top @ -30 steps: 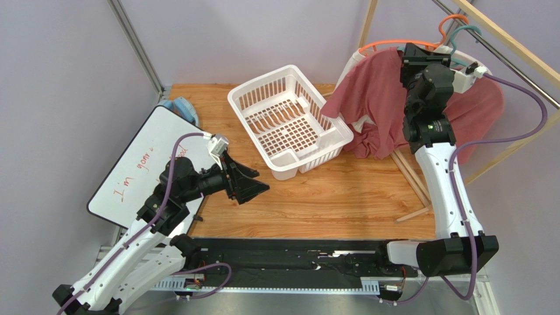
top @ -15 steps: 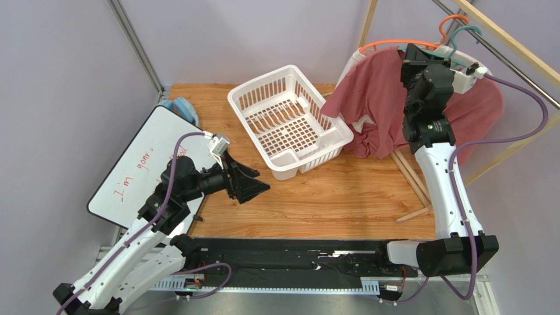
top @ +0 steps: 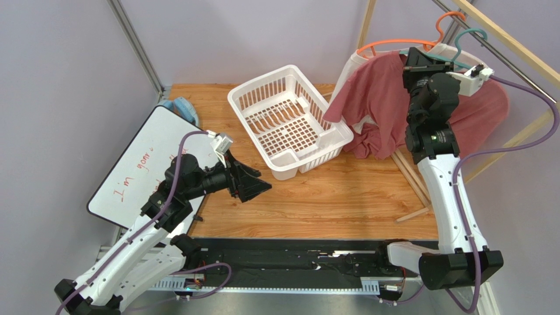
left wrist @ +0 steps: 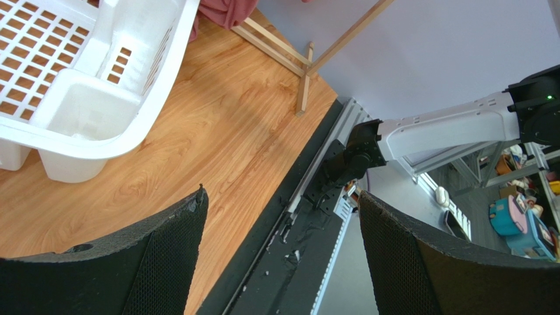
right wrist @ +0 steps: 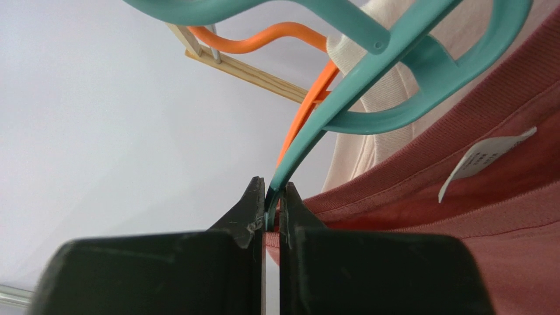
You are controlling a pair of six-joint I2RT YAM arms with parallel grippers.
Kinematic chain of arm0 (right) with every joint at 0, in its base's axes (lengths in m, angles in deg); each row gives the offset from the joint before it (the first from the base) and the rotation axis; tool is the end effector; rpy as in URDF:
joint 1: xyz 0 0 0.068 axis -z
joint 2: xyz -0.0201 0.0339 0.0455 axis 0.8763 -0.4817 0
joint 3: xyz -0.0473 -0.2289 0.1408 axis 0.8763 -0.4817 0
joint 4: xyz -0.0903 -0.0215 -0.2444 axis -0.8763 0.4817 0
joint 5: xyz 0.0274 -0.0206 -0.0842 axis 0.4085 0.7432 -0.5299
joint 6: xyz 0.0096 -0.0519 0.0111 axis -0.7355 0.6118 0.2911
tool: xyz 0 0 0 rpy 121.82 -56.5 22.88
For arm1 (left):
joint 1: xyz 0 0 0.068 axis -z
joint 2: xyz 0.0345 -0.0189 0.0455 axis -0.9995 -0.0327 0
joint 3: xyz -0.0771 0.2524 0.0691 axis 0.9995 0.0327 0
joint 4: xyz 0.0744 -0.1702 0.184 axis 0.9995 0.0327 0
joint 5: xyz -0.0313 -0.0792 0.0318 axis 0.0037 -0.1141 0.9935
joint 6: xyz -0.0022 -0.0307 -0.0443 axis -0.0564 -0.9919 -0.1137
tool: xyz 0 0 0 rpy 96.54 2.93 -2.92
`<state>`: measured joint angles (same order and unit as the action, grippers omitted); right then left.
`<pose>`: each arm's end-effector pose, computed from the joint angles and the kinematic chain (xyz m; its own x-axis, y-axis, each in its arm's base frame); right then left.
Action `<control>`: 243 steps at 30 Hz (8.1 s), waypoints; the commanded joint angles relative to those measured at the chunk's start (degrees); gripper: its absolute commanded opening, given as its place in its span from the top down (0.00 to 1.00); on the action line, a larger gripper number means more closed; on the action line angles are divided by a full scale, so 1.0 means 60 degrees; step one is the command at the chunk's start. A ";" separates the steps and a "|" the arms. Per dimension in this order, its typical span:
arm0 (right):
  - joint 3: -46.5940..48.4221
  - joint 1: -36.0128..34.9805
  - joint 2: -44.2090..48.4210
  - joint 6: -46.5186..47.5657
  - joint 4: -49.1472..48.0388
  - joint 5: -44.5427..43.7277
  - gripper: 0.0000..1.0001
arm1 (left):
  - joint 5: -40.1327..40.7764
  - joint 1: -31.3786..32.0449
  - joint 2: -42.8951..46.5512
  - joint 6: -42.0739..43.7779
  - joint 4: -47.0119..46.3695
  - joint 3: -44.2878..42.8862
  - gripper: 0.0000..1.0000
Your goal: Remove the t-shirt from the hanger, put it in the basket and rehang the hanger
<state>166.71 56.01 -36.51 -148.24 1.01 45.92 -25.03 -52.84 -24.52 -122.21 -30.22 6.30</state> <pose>0.2571 0.0088 0.4830 0.3408 0.8447 -0.4126 0.0366 0.4267 0.9037 0.1229 -0.1090 0.3387 -0.5979 -0.1782 -0.7815 0.6884 0.3853 -0.6145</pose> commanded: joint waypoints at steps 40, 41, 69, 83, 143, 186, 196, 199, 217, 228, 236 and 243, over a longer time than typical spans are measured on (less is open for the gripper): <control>-0.1026 -0.0452 0.0409 1.0174 -0.2142 -0.1198 1.00 | -0.0750 0.0051 -0.2069 -0.0553 -0.0807 -0.0434 0.14; -0.1025 -0.0613 0.0584 0.9765 -0.1661 -0.1286 1.00 | -0.0735 0.0051 -0.2069 -0.0523 -0.0749 -0.0449 0.14; -0.2372 -0.0732 0.4013 0.4752 0.6561 0.6100 1.00 | -0.0020 0.1983 -0.1674 -0.0656 -0.1319 -0.1211 0.15; -0.6021 -0.0761 0.6006 -0.0901 0.1171 1.0051 1.00 | 0.5005 0.5748 -0.3985 0.1424 -0.0820 -0.2792 0.15; -0.5201 -0.2066 0.5815 -0.2893 0.2078 0.4193 1.00 | 0.5929 0.6409 -0.1235 0.1001 -0.1759 -0.0391 1.00; -0.5024 -0.1391 0.6313 -0.6820 0.1127 0.7312 1.00 | 0.5243 0.4548 -0.6242 -0.0025 -0.2314 -0.3304 1.00; -0.4528 -0.1391 0.6108 -0.7700 0.0760 0.7751 1.00 | 0.3850 0.4505 -0.7957 -0.0391 -0.3034 -0.4535 1.00; -0.4249 -0.1391 0.6079 -0.7423 0.0819 0.7767 1.00 | 0.3544 0.4300 -0.8367 -0.0625 -0.3004 -0.4595 1.00; -0.3574 -0.1391 0.6445 0.0674 0.2986 0.5163 1.00 | 0.2327 0.4036 -0.8324 -0.1988 -0.4425 -0.1680 1.00; -0.3706 -0.1376 0.5597 0.3697 0.1597 0.2699 1.00 | 0.2136 0.4036 -0.8324 -0.1827 -0.4132 -0.1840 1.00; -0.2887 -0.1376 0.4118 0.3799 0.0644 0.2625 1.00 | 0.2223 0.4050 -0.7841 -0.1841 -0.4102 -0.1504 1.00; -0.2315 -0.1186 0.3516 0.4137 0.0380 0.2054 1.00 | 0.2502 0.4050 -0.7299 -0.1768 -0.3897 -0.1196 1.00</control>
<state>148.27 47.71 -15.00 -125.69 9.42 61.76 -10.94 -28.86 -71.45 -133.57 -52.54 -1.57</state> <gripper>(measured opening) 0.010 0.009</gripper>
